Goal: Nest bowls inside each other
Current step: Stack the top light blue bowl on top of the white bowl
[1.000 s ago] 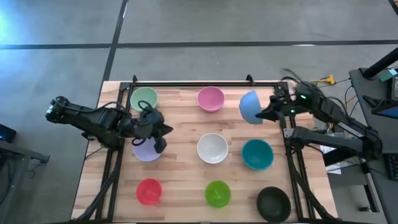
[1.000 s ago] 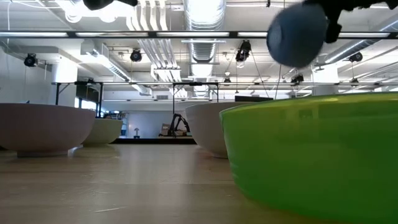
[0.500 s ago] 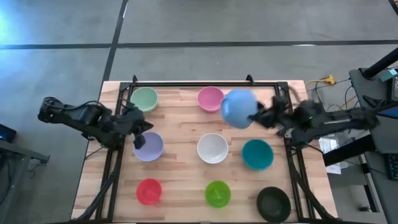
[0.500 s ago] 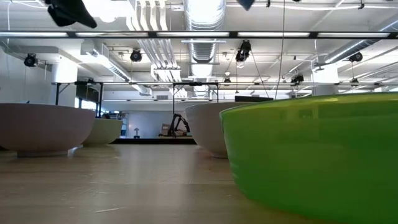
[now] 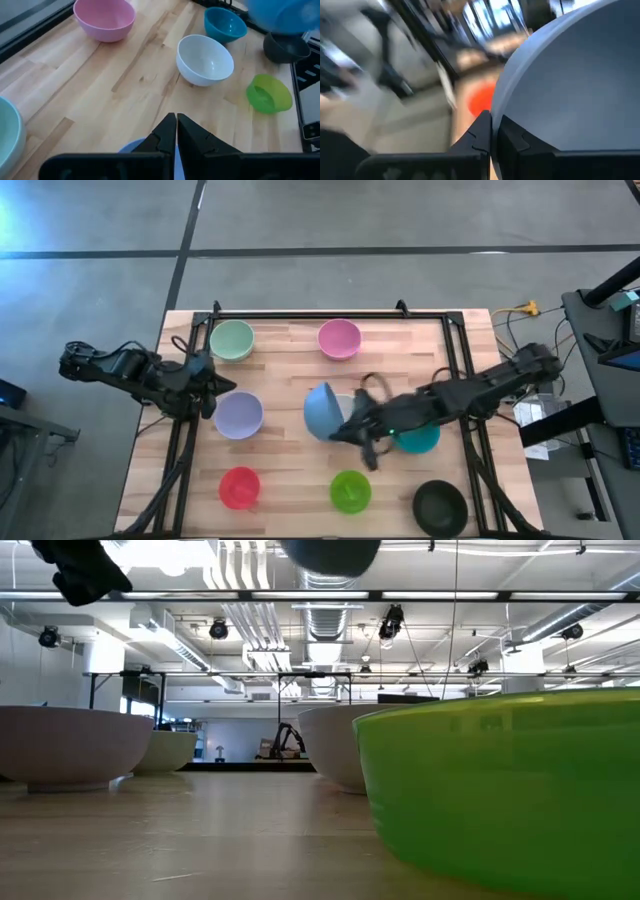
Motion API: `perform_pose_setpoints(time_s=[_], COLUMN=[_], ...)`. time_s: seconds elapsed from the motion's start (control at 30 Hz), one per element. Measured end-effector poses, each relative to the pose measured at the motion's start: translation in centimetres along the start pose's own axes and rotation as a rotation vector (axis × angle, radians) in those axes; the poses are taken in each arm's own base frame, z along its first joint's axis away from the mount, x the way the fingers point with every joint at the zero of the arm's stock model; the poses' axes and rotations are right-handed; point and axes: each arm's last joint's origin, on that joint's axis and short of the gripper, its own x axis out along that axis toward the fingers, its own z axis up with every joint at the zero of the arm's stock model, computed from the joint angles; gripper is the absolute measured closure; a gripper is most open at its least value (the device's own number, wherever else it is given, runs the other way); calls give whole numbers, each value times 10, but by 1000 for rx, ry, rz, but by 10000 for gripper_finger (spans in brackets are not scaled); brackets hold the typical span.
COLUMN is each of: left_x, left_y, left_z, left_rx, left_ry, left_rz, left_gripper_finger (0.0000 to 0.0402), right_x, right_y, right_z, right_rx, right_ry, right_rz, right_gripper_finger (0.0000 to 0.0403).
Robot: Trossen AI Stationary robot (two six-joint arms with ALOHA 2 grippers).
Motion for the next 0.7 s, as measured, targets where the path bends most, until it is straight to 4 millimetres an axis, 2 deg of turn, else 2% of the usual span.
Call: perform_pose_setpoints(time_s=[0.23, 0.43, 0.57, 0.7], left_x=[13, 29, 40, 44], left_y=[-5, -12, -16, -18], left_z=[-1, -2, -4, -5], left_rx=[23, 60, 76, 80], left_ry=[50, 112, 157, 185], left_rz=[32, 74, 100, 97], left_gripper_finger=[402, 402, 402, 402], right_x=[48, 88, 107, 117], right_y=[11, 12, 8, -3], right_z=[2, -11, -21, -31], right_rx=[-149, -253, -295, -297], right_ry=[356, 590, 727, 875], right_rz=[-191, -293, -393, -493], right_gripper_finger=[394, 394, 394, 394])
